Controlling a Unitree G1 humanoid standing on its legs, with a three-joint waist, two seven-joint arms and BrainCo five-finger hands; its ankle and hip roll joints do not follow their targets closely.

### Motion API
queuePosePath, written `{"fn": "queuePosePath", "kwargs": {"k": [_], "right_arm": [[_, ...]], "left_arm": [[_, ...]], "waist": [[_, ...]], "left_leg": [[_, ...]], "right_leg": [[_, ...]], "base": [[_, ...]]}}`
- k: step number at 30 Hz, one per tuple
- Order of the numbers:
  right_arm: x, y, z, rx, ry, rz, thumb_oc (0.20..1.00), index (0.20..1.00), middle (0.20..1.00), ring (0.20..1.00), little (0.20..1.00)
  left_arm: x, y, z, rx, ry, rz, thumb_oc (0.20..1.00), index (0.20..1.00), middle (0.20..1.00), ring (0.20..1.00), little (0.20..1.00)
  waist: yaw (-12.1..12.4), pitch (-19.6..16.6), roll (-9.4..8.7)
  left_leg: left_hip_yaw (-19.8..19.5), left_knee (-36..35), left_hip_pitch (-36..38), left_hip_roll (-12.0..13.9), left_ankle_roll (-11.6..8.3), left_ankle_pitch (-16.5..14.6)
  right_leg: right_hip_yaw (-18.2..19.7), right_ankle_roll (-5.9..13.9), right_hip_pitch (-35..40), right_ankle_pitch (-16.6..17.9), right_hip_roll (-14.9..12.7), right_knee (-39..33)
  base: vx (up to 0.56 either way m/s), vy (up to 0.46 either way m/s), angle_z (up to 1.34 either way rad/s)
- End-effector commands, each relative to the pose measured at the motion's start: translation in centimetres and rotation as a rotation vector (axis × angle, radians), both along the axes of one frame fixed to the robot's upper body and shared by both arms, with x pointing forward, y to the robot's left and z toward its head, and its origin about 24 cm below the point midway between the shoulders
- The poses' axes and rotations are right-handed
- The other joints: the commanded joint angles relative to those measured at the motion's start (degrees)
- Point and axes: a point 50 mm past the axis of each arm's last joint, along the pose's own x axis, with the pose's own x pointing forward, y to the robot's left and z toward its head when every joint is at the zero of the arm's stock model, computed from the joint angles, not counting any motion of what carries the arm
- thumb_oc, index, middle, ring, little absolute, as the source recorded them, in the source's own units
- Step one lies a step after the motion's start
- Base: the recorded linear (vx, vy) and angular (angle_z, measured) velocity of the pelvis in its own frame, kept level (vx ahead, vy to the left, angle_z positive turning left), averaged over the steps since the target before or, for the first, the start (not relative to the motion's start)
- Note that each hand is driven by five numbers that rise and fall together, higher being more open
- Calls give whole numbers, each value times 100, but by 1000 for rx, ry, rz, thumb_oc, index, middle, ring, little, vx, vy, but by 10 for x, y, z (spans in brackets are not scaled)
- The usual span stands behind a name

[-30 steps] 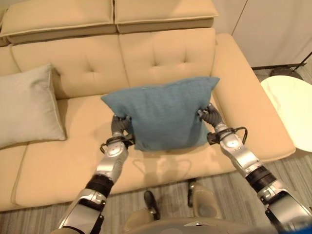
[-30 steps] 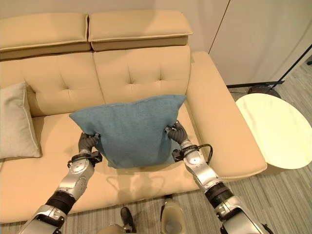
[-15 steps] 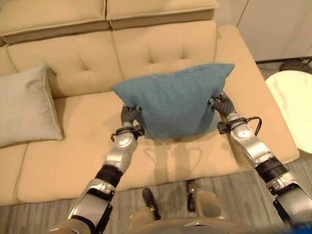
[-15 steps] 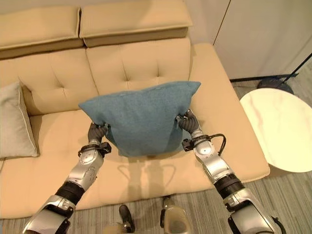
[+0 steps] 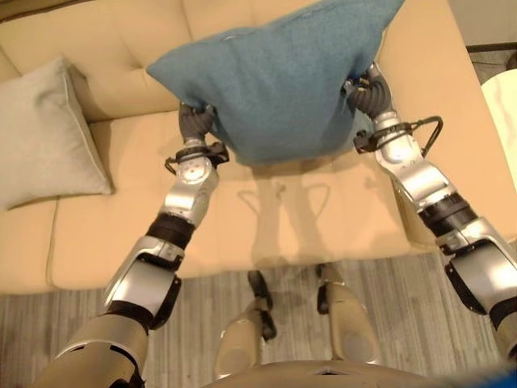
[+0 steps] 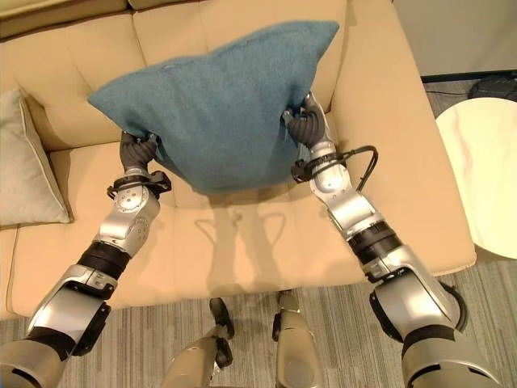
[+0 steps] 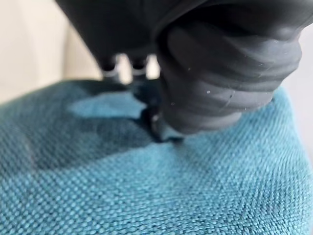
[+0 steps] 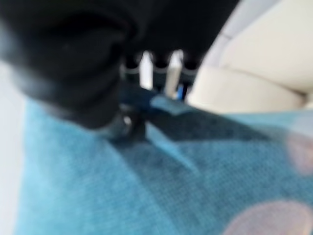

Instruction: Pick up all the scattered cushions and arrange them neatly on the sofa.

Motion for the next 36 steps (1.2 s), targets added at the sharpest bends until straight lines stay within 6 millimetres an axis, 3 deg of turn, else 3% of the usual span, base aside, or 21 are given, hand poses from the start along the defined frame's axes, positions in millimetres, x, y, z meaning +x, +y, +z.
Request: {"fn": "queuePosePath", "kwargs": {"k": [1, 4, 5, 11, 18, 23, 33, 35, 36], "right_arm": [[-24, 78, 69, -30, -277, 282, 200, 200, 200, 200, 200], [-21, 77, 74, -31, -283, 263, 200, 200, 200, 200, 200], [-20, 75, 82, -38, -305, 236, 200, 200, 200, 200, 200], [-13, 71, 89, -50, -305, 193, 200, 200, 200, 200, 200], [-8, 73, 79, -100, -269, 171, 200, 200, 200, 200, 200], [-5, 71, 83, -172, -288, 134, 200, 200, 200, 200, 200], [-2, 59, 104, -194, -323, 59, 200, 200, 200, 200, 200], [-1, 58, 111, -198, -324, 44, 200, 200, 200, 200, 200], [2, 56, 116, -204, -319, 24, 238, 238, 238, 238, 238]], "left_arm": [[-10, -45, 103, 120, -416, -164, 200, 200, 200, 200, 200], [-9, -46, 110, 136, -431, -160, 200, 200, 200, 200, 200], [-11, -49, 125, 150, -470, -157, 200, 200, 200, 200, 200], [-12, -52, 148, 185, -517, -152, 200, 200, 200, 200, 200], [-6, -60, 151, 218, -486, -155, 200, 200, 200, 200, 200], [-2, -58, 153, 235, -468, -129, 200, 200, 200, 200, 200], [6, -57, 139, 172, -412, -133, 200, 200, 200, 200, 200], [8, -57, 143, 164, -404, -124, 200, 200, 200, 200, 200], [9, -55, 149, 172, -404, -108, 200, 200, 200, 200, 200]], "waist": [[134, -213, -318], [154, -201, -312], [188, -187, -294], [240, -132, -225], [185, -41, -86], [156, -47, -15], [177, -33, 59], [171, -26, 55], [187, -56, 80]], "left_leg": [[-117, 1050, -196, -106, -214, -711], [-167, 1023, -265, -92, -231, -661], [-198, 944, -339, -80, -256, -598], [-333, 669, -540, -41, -331, -348], [-372, 272, -708, 20, -418, -25], [-422, -35, -962, 58, -515, 263], [-413, -331, -1092, 116, -615, 470], [-403, -382, -1098, 122, -637, 498], [-437, -440, -1050, 151, -685, 411]], "right_leg": [[181, 578, -85, -583, -242, 745], [152, 577, -170, -572, -237, 746], [118, 587, -270, -571, -219, 752], [68, 579, -584, -567, -171, 792], [7, 574, -977, -542, -123, 800], [-2, 587, -1402, -498, -99, 823], [43, 582, -1846, -523, -113, 1008], [46, 588, -1878, -511, -103, 992], [87, 661, -1875, -651, -81, 1005]], "base": [[-22, -96, 24], [-4, -60, 17], [3, -67, 20], [-4, -69, 10], [-10, -39, 9], [-25, -22, 4], [-1, -8, 2], [29, -19, 4], [64, -23, 1]]}}
